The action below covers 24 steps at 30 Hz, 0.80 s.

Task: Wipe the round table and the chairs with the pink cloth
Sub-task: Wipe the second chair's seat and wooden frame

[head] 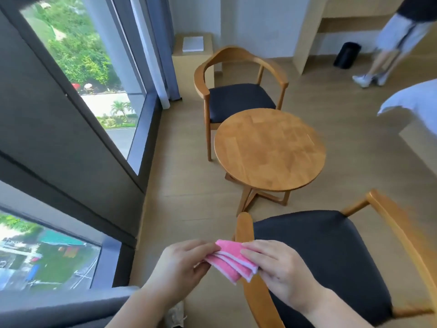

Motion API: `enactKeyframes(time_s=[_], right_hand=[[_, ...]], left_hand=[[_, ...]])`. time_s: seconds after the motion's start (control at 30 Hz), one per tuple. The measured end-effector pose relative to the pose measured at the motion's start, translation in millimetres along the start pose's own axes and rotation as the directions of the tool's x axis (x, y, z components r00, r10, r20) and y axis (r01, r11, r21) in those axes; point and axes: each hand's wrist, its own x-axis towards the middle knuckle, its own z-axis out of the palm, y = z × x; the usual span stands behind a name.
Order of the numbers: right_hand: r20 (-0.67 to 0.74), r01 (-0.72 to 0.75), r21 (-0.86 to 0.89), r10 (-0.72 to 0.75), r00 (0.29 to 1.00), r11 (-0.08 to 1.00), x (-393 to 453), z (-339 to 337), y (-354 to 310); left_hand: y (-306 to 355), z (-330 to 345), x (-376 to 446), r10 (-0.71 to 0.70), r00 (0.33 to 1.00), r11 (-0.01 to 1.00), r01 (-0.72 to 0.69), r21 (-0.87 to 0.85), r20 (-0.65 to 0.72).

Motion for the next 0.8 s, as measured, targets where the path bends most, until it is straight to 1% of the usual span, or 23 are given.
enactKeyframes(time_s=[0.1, 0.17, 0.23, 0.3, 0.37, 0.47, 0.57, 0.7, 0.8], right_hand=[[-0.055, -0.123, -0.008, 0.123, 0.991, 0.992, 31.6, 25.7, -17.2], [-0.094, -0.195, -0.017, 0.192, 0.977, 0.981, 54.2, 36.0, -29.9], [-0.137, -0.295, -0.004, 0.292, 0.947, 0.955, 74.0, 45.0, -42.3], [-0.159, -0.39, 0.043, 0.392, 0.906, 0.92, 86.1, 49.1, -49.9], [-0.181, -0.454, 0.055, 0.456, 0.872, 0.889, 93.6, 42.0, -48.4], [-0.227, -0.524, 0.009, 0.512, 0.828, 0.852, 93.5, 27.3, -38.6], [-0.302, -0.56, -0.011, 0.531, 0.792, 0.828, 87.4, 15.4, -23.9], [-0.359, -0.588, -0.002, 0.548, 0.755, 0.809, 85.9, 6.9, -8.4], [-0.407, -0.622, 0.012, 0.572, 0.713, 0.783, 91.3, 1.3, -0.5]], left_hand=[[-53.1, -31.3, 17.4, 0.13, 0.99, 0.991, -0.13, -0.008, 0.055], [-75.5, -50.2, 30.5, 0.197, 0.975, 0.98, -0.195, -0.023, 0.104], [-92.0, -64.6, 44.5, 0.222, 0.962, 0.974, -0.212, -0.076, 0.161], [-103.1, -72.6, 63.5, 0.211, 0.955, 0.974, -0.187, -0.13, 0.211], [-104.8, -70.7, 86.0, 0.23, 0.937, 0.967, -0.191, -0.167, 0.262], [-101.6, -57.7, 120.8, 0.321, 0.898, 0.938, -0.259, -0.229, 0.3], [-95.7, -40.4, 155.5, 0.393, 0.846, 0.915, -0.321, -0.245, 0.359], [-90.2, -25.8, 189.9, 0.435, 0.797, 0.897, -0.339, -0.285, 0.42], [-90.5, -17.1, 221.4, 0.478, 0.768, 0.875, -0.375, -0.306, 0.427]])
